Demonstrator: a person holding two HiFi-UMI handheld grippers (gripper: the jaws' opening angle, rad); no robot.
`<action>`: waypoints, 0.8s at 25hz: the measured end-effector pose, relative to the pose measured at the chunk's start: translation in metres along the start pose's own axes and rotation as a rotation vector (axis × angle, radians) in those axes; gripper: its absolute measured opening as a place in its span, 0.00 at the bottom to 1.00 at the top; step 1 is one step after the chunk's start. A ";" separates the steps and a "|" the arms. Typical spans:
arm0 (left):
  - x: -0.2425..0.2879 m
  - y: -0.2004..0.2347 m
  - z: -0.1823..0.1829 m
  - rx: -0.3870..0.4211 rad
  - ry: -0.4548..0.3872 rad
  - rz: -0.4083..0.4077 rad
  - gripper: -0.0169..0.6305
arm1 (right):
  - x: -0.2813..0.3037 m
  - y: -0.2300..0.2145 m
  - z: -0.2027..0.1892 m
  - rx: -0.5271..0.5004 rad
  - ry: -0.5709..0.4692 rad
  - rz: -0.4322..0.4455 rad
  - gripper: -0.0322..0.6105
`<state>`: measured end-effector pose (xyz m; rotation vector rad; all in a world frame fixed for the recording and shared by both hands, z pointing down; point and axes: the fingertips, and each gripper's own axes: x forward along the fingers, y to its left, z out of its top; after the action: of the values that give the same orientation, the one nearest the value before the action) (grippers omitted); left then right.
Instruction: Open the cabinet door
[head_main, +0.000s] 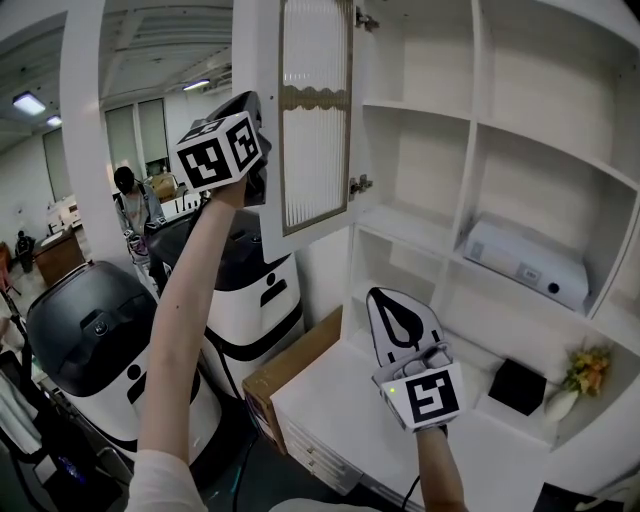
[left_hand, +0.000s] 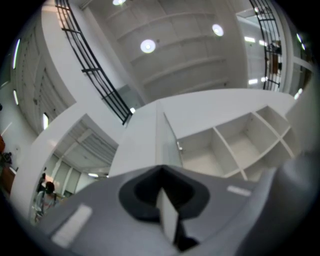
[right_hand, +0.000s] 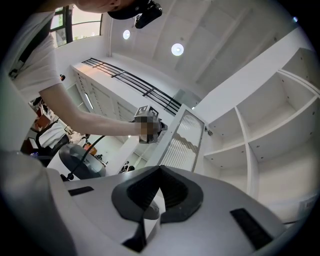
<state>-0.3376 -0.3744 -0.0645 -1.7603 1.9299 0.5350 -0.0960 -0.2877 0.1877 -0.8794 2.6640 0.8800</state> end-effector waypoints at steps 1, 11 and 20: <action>0.001 -0.002 -0.002 0.005 0.007 0.000 0.03 | 0.001 0.000 0.000 0.002 -0.003 0.003 0.05; 0.006 -0.019 -0.012 0.028 0.025 -0.003 0.03 | -0.006 -0.005 -0.002 0.014 0.001 0.000 0.05; 0.003 -0.020 -0.022 0.038 0.052 0.021 0.03 | -0.016 -0.020 0.001 0.014 -0.001 -0.029 0.05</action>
<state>-0.3200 -0.3921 -0.0477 -1.7477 1.9833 0.4610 -0.0713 -0.2920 0.1833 -0.9121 2.6465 0.8539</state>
